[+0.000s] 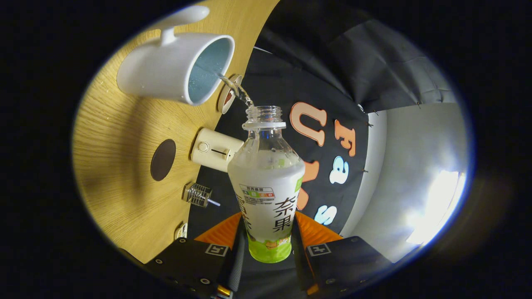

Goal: Take the bottle from table, then pour the juice into the cup, finally place the bottle on the coaster

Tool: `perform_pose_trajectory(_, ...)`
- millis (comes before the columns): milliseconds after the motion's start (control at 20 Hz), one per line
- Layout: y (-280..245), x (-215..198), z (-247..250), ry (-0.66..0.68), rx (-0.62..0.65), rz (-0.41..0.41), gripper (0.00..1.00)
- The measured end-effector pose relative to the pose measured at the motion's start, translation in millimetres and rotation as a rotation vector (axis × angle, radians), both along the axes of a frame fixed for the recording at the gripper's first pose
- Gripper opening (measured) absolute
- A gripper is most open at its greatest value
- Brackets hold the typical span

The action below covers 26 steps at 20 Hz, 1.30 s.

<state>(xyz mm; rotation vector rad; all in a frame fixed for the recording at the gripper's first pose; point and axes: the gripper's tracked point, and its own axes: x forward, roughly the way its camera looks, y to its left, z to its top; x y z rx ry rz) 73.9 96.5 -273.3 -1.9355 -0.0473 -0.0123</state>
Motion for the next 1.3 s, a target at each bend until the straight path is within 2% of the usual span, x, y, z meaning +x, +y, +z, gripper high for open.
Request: perform_pose_trajectory(1300,13,13,15,0.018,-0.163,0.1,0.54)
